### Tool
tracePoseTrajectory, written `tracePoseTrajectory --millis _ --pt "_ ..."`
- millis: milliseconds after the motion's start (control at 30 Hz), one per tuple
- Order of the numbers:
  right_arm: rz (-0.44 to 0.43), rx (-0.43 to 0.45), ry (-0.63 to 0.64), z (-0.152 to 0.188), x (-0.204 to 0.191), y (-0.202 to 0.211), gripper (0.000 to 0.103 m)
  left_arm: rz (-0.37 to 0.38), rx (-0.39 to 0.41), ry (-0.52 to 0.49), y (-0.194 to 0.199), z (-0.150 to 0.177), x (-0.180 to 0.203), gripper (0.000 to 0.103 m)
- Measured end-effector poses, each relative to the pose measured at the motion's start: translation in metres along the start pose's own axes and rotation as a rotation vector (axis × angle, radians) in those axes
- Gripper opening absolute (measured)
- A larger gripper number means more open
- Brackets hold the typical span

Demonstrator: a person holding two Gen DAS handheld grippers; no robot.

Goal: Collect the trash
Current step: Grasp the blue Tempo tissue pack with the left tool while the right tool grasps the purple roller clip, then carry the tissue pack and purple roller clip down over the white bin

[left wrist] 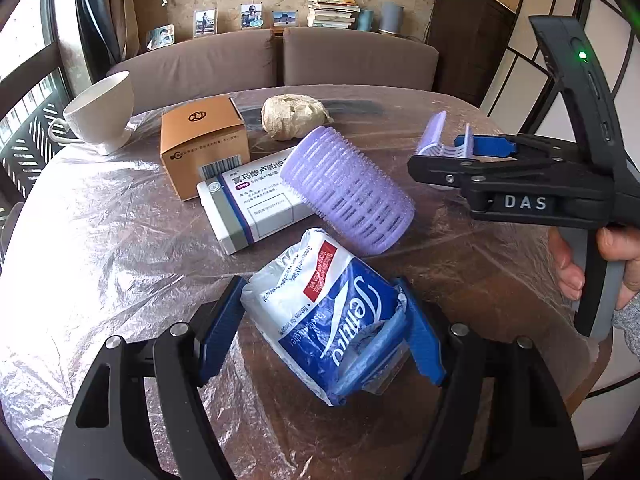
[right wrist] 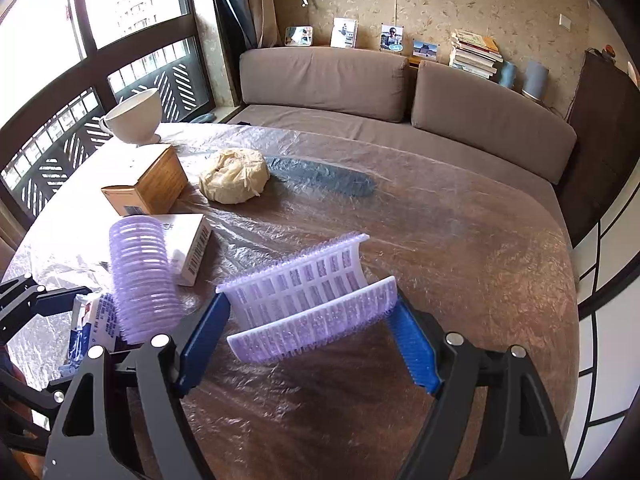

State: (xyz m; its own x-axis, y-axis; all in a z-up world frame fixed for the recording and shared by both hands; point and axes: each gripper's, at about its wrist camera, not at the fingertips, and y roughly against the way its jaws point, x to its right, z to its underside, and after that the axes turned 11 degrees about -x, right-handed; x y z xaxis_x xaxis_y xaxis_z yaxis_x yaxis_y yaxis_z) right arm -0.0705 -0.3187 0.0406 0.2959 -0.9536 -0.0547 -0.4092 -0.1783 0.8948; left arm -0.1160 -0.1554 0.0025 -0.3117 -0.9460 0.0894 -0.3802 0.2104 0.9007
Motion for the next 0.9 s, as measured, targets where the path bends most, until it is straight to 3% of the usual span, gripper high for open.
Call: tracePoseTrajectory --millis 500,900 --pt "-0.001 -0.029 -0.107 0.04 -0.028 0.023 0.078 -0.01 0.012 0.079 0.01 0.012 -0.016 0.075" --pt "0.028 -0.03 -0.188 0.083 -0.063 0.05 0.078 -0.025 0.018 0.088 0.028 0.041 -0.017 0.075"
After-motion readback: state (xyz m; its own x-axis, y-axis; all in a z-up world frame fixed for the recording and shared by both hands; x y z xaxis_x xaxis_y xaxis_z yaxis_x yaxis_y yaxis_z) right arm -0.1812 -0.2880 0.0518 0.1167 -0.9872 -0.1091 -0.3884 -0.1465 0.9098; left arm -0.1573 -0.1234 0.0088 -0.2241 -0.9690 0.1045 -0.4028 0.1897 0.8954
